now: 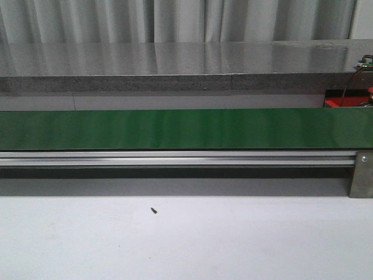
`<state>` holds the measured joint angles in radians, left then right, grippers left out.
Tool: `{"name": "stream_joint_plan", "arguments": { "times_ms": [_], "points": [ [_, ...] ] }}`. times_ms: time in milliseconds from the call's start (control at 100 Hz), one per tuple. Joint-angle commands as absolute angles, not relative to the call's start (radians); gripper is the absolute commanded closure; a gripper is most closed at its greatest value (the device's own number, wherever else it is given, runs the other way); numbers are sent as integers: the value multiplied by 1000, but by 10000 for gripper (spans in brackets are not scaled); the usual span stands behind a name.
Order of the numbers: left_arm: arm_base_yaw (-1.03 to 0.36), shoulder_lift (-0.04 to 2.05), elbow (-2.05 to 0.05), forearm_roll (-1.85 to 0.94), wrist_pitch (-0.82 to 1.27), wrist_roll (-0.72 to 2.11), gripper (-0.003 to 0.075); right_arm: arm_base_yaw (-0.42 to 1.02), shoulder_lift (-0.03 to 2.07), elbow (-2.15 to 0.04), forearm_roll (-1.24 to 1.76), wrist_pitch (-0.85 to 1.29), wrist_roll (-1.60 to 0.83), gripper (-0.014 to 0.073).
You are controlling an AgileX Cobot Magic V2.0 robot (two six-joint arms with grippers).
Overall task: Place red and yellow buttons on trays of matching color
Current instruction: 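Set the second yellow button on the yellow tray and release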
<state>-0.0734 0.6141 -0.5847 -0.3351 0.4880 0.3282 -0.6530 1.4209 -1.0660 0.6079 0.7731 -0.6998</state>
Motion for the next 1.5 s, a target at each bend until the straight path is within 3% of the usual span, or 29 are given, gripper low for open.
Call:
{"name": "stream_joint_plan", "arguments": {
  "times_ms": [0, 800, 1490],
  "points": [
    [-80, 616, -611, -354, 423, 328, 739, -677, 1418, -1075, 669, 710, -717, 395],
    [-80, 616, -611, -354, 421, 328, 740, -677, 1566, -908, 630, 591, -749, 390],
    [-80, 616, -611, -354, 421, 328, 739, -676, 1574, -908, 630, 558, -749, 170]
  ]
}}
